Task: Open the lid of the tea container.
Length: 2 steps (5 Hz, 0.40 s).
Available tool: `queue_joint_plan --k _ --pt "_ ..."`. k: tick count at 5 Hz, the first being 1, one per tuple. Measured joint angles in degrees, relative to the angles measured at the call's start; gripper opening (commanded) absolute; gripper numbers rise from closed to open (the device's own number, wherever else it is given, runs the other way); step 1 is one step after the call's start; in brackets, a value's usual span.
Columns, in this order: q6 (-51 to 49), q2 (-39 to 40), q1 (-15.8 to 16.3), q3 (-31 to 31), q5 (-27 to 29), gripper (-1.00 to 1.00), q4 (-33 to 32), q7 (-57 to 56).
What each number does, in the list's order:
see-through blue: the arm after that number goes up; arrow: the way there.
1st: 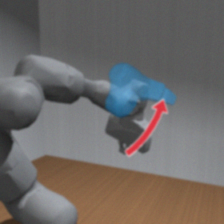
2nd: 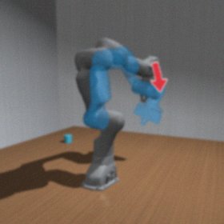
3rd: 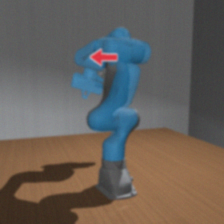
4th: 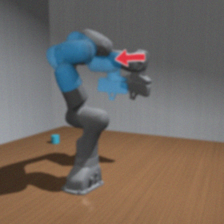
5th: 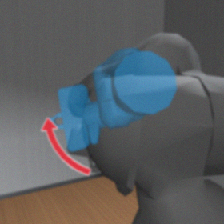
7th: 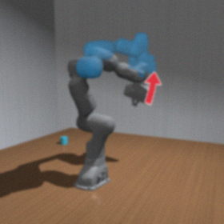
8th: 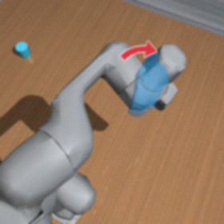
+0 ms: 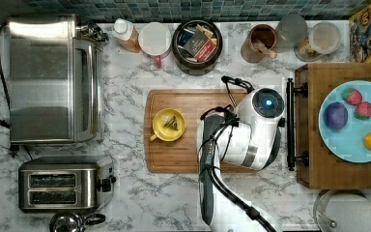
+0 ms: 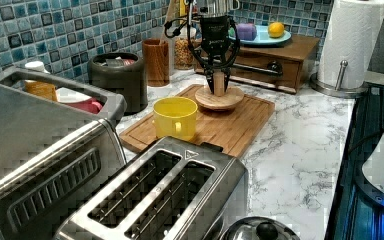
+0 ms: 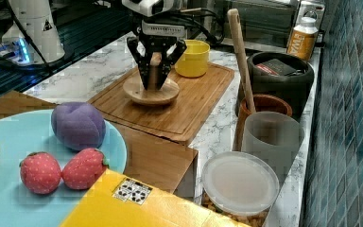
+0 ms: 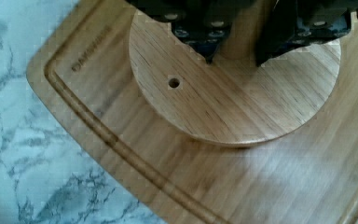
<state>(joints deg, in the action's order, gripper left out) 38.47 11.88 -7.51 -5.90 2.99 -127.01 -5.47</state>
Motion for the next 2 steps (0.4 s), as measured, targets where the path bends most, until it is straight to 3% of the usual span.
queue_joint_plan --k 2 --pt "-5.12 -1.91 0.65 2.64 0.03 -1.00 2.57 -3.75"
